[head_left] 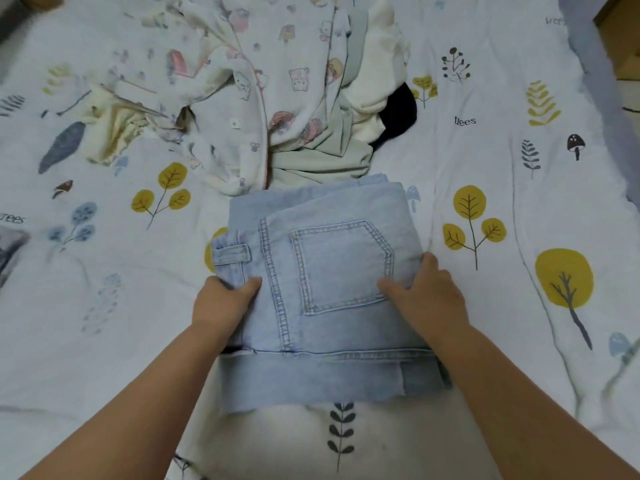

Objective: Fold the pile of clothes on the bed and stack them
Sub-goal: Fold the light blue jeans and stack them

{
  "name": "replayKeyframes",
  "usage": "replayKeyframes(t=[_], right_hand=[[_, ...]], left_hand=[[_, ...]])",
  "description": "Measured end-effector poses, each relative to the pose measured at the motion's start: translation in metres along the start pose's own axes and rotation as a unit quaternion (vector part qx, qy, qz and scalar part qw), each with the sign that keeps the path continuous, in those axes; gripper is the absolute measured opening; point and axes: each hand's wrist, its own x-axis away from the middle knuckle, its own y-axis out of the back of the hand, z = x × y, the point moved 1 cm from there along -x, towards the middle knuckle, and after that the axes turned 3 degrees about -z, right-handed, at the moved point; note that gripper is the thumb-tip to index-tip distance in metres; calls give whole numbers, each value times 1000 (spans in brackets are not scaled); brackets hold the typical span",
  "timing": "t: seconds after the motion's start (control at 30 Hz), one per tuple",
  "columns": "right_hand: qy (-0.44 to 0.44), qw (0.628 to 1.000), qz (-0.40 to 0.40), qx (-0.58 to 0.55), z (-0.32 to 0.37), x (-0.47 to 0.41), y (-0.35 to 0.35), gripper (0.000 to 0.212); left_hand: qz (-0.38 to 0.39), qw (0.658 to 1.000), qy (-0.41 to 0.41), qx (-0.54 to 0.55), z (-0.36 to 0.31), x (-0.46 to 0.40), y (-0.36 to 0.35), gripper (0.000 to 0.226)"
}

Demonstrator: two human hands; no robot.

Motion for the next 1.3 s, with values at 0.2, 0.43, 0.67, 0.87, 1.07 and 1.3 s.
replayKeyframes(t=[0.2, 0.43, 0.67, 0.87, 1.07, 1.3], right_hand=[[66, 996, -53, -34, 23, 14, 6, 48], [164, 983, -46, -65, 53, 72, 39, 38], [237, 970, -28, -49, 102, 124, 74, 42], [295, 955, -17, -19, 164, 170, 82, 46], [335, 942, -12, 7, 228, 216, 52, 42], [355, 934, 6, 48, 312, 277, -19, 46]], left_hand=[[14, 994, -43, 100, -10, 14, 17, 50], [-16, 991, -66, 112, -13, 60, 73, 41], [-54, 984, -53, 159, -8, 103, 149, 42], [-107, 976, -34, 185, 10, 123, 216, 40], [-130, 971, -7, 202, 54, 122, 289, 44], [-161, 971, 30, 175, 131, 93, 377, 55]])
